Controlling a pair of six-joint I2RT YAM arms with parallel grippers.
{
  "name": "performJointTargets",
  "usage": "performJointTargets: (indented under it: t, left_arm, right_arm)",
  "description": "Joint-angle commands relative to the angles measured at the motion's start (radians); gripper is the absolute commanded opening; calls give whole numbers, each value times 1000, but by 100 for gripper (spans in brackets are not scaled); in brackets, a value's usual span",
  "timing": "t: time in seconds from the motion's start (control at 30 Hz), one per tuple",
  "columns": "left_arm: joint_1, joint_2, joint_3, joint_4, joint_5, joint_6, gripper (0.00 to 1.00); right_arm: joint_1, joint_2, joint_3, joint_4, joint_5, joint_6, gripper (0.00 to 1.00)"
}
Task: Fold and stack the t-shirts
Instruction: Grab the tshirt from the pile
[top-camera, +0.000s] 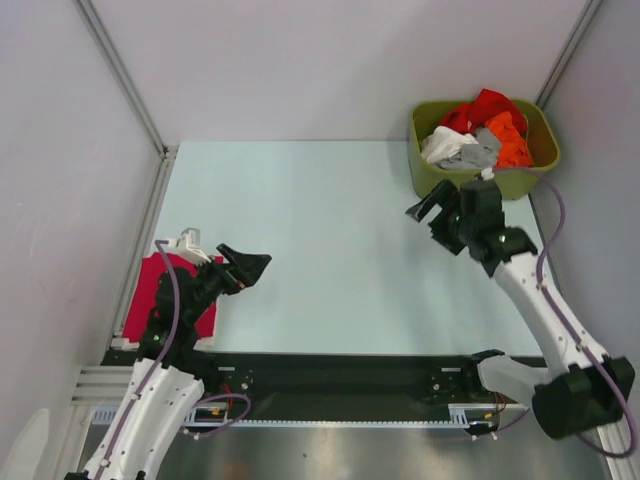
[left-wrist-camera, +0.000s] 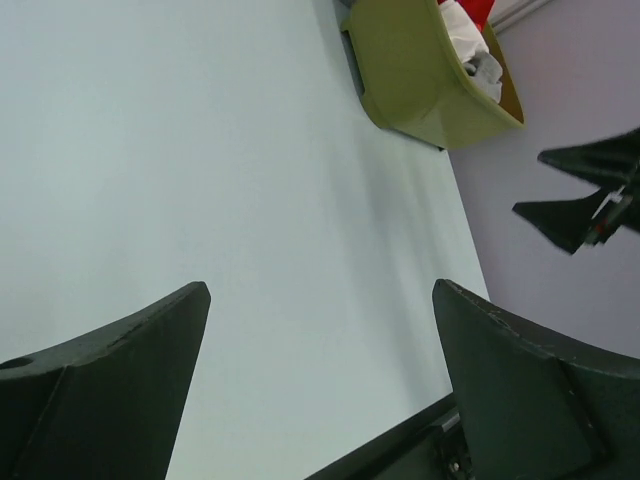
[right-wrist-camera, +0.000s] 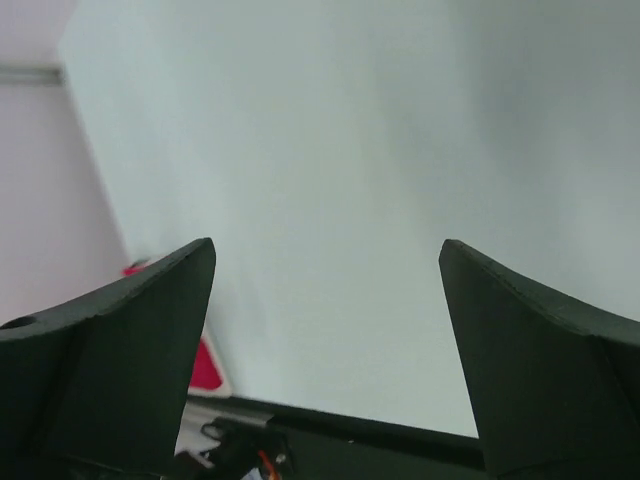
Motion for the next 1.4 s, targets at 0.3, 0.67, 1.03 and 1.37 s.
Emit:
performJointTargets:
  t: [0.3, 0.67, 1.03, 1.37]
  left_arm:
    - [1, 57, 243, -168, 121, 231, 100]
    - [-2, 113, 242, -153, 219, 359, 98]
    - [-8, 170, 256, -183, 206, 405, 91]
    - [-8, 183, 257, -214, 196, 425, 95]
  right_arm:
    - [-484, 529, 671, -204, 121, -252, 100]
    - [-511, 984, 1222, -103, 378, -413, 76]
    - [-520, 1239, 1334, 181, 258, -516, 77]
    - [-511, 1397, 1396, 279, 254, -485, 77]
